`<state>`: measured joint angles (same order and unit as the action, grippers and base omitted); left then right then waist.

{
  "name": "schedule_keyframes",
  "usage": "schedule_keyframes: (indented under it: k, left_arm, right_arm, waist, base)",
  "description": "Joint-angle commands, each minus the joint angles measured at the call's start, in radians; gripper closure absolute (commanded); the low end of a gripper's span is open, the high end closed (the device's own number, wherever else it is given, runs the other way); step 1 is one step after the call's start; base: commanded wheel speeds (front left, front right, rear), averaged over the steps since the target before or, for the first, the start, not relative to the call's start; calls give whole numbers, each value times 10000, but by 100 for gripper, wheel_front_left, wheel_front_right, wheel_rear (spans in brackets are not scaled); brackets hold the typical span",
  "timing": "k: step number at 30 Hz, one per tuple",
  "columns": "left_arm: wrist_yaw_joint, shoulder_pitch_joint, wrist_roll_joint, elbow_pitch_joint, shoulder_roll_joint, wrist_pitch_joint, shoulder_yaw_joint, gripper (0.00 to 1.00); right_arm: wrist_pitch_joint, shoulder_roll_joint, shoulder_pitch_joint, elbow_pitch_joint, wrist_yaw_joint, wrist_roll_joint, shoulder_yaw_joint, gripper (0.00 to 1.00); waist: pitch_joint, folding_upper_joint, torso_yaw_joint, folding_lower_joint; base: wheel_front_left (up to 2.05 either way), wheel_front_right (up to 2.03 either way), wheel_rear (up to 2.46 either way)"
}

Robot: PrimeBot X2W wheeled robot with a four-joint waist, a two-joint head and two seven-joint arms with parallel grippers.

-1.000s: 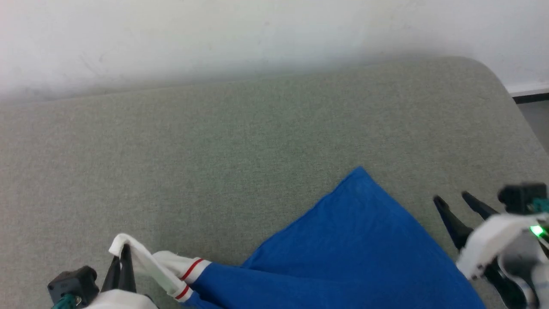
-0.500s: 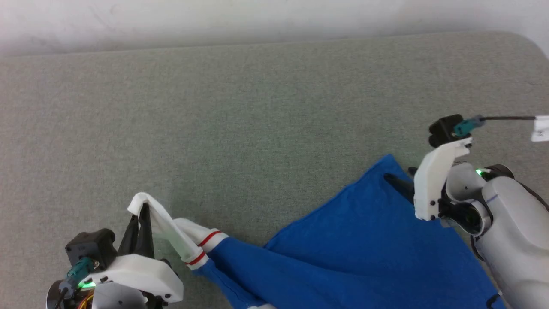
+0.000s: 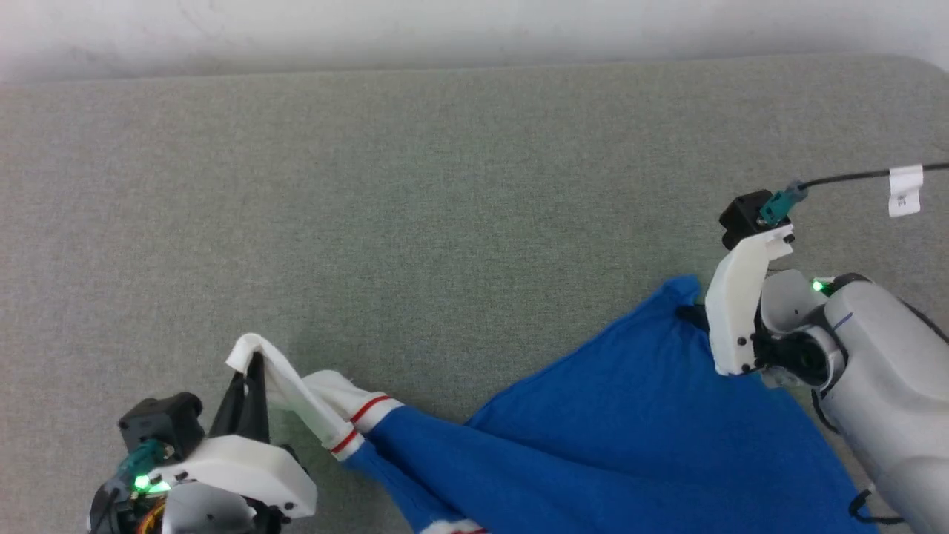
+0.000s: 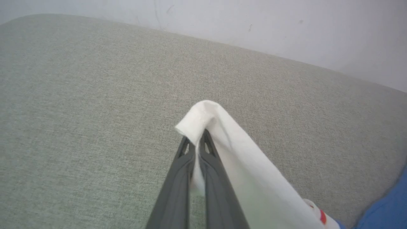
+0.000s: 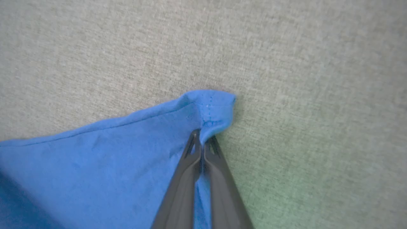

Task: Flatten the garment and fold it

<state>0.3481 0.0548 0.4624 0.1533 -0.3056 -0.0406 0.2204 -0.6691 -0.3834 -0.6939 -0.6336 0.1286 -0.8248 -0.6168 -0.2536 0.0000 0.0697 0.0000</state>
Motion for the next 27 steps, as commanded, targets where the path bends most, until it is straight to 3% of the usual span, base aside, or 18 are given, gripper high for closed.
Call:
schedule_keyframes:
  k: [1, 6, 14, 21, 27]
  left_arm:
    - [-21, -202, 91, -26, -52, 62, -102, 100]
    - [-204, -808, 204, -5, -562, 94, -632, 100]
    - [-1211, -4032, 161, -980, -1514, -205, -817, 100]
    - [-2080, -8347, -48, -3659, -1869, -7, -726, 100]
    - [-2312, -11884, -681, -5485, -1969, 622, -520, 100]
  right_arm:
    - [102, 167, 384, -109, 21, 21, -240, 100]
    - [2159, -333, 48, -58, 21, 461, 29, 100]
    - [4931, -511, -1205, -838, 21, 1404, 1598, 100]
    - [6005, -245, -3319, -1657, 21, 2402, 2610, 100]
    - [7290, -317, -5339, -1966, 21, 3002, 3353, 100]
  waist:
    - [204, 0, 109, 0]
    - [820, 0, 144, 0]
    - [1387, 0, 435, 0]
    - [311, 0, 908, 0]
    - [-995, 0, 1201, 0]
  base:
    - [0, 0, 0]
    - [0, 0, 0]
    - [0, 0, 0]
    - [0, 0, 0]
    - [0, 0, 0]
